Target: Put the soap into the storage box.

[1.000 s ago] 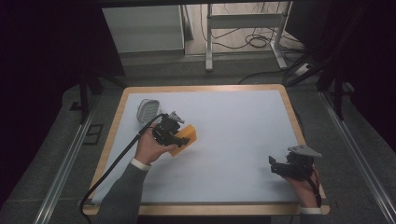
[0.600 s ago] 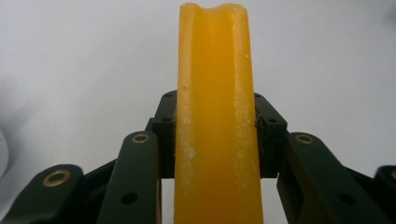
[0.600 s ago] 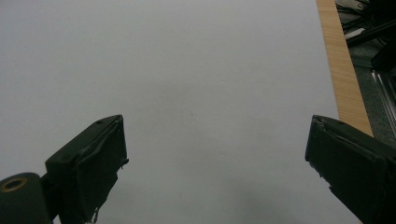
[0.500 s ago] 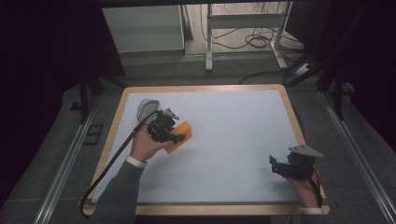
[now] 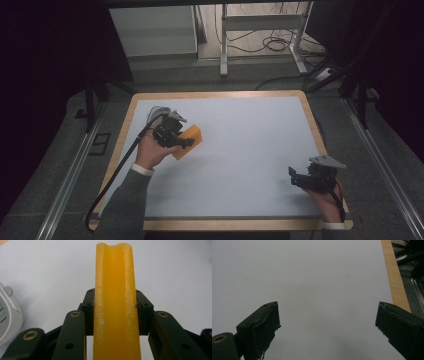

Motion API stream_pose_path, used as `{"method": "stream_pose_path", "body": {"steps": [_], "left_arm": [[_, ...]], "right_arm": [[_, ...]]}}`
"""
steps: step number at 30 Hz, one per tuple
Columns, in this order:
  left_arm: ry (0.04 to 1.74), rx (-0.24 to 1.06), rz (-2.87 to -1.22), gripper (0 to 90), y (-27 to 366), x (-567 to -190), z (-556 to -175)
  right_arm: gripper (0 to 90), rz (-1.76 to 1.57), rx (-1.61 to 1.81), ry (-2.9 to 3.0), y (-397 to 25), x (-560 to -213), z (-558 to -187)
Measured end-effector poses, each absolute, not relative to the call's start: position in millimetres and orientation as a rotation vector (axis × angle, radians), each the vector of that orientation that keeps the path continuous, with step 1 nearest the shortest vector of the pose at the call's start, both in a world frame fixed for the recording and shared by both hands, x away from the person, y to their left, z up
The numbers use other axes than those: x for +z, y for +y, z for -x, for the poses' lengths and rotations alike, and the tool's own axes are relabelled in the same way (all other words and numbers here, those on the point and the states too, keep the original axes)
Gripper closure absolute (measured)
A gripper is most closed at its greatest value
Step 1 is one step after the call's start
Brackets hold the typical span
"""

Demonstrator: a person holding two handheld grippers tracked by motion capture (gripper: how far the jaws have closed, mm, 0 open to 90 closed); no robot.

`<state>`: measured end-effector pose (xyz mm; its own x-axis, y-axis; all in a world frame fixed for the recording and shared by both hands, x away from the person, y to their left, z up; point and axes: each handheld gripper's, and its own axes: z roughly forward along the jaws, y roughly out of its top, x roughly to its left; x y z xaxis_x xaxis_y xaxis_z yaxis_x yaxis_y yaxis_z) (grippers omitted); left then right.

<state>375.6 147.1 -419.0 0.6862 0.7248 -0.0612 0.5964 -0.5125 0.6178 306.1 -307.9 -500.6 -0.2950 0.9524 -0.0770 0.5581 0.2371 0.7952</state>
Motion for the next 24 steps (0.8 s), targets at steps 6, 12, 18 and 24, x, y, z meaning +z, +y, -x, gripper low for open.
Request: {"method": "stream_pose_path", "body": {"steps": [6,12,18,24], "left_arm": [[1.022,0.279,-2.27,61.1,151,-416,-378],[1.027,0.282,-2.269,61.1,154,-415,-380],[1.04,0.289,-2.259,61.1,157,-414,-382],[1.046,0.288,-2.259,61.2,159,-413,-384]], "right_arm": [[5.5,-1.378,0.903,1.946,-308,-500,-306],[5.5,-1.375,0.906,1.945,-308,-500,-306],[5.5,-1.373,0.908,1.946,-308,-500,-306],[5.5,-1.372,0.908,1.944,-308,-500,-306]]}}
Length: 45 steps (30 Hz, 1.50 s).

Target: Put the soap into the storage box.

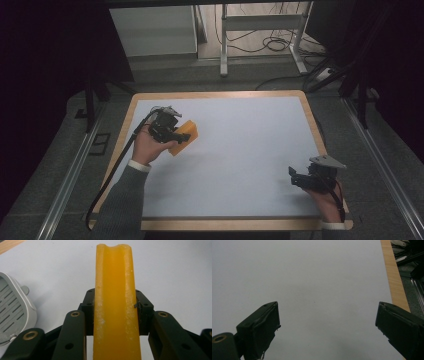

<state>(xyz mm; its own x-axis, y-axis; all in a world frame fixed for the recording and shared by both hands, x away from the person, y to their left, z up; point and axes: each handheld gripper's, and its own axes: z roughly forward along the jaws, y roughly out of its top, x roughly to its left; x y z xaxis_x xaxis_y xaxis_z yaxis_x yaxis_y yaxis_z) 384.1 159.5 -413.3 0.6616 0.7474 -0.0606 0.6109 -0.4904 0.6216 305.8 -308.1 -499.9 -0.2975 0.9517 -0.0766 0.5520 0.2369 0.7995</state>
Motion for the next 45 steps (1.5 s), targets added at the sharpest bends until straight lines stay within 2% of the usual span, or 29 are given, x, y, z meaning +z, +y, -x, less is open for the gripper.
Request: {"method": "stream_pose_path", "body": {"steps": [45], "left_arm": [[1.173,0.295,-2.165,61.2,195,-404,-413]], "right_arm": [[5.7,-1.378,0.906,1.923,-309,-499,-305]]}}
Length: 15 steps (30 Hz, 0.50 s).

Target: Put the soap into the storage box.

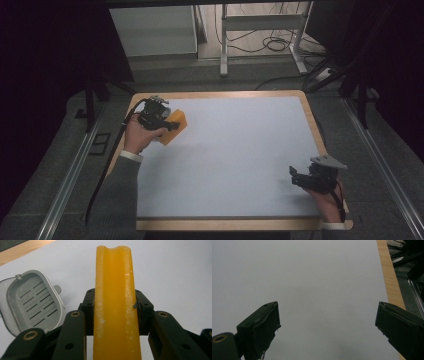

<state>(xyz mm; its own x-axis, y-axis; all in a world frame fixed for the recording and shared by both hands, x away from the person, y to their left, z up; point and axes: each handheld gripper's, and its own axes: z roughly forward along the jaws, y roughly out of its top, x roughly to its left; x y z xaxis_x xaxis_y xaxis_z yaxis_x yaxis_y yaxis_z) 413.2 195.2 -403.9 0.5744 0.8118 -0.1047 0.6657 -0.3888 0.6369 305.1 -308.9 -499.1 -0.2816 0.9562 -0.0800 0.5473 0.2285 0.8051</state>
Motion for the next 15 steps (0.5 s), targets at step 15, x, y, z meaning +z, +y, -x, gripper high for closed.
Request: {"method": "stream_pose_path", "body": {"steps": [15], "left_arm": [[1.199,0.304,-2.149,61.2,204.7,-398.2,-423.4]], "right_arm": [[5.7,-1.374,0.903,1.92,-307.5,-498.3,-304.9]]}}
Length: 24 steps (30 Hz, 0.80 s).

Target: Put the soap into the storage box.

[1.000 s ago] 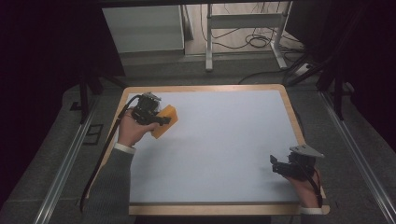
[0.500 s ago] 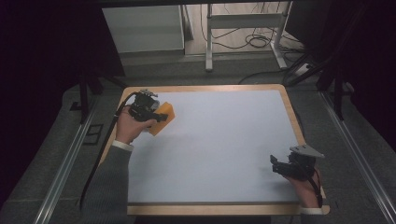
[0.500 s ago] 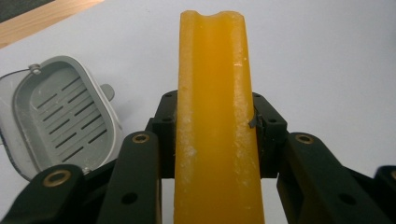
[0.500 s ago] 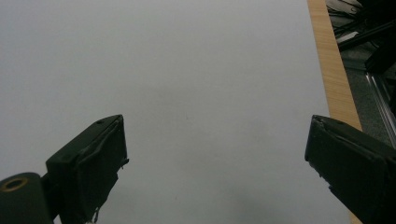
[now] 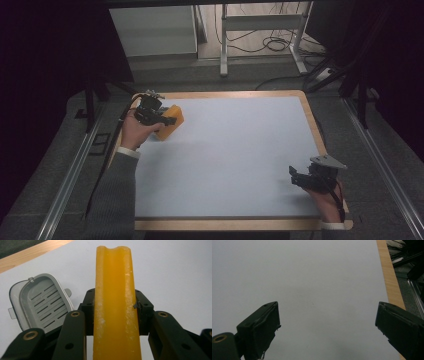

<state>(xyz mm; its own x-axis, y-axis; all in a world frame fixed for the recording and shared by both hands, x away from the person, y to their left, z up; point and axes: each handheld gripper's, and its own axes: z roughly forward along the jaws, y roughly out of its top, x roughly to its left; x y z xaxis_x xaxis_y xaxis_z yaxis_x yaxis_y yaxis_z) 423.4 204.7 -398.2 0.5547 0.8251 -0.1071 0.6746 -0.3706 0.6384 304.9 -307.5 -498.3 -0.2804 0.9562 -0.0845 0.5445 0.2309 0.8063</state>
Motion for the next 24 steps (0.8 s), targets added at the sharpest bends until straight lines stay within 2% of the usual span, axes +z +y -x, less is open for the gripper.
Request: {"method": "stream_pose_path", "body": {"steps": [14,24], "left_arm": [[1.242,0.298,-2.118,61.2,215,-397,-441],[1.323,0.276,-2.102,61.2,227,-409,-457]], "right_arm": [[5.7,-1.374,0.9,1.927,-306,-500,-306],[5.7,-1.376,0.896,1.926,-306,-501,-306]]}}
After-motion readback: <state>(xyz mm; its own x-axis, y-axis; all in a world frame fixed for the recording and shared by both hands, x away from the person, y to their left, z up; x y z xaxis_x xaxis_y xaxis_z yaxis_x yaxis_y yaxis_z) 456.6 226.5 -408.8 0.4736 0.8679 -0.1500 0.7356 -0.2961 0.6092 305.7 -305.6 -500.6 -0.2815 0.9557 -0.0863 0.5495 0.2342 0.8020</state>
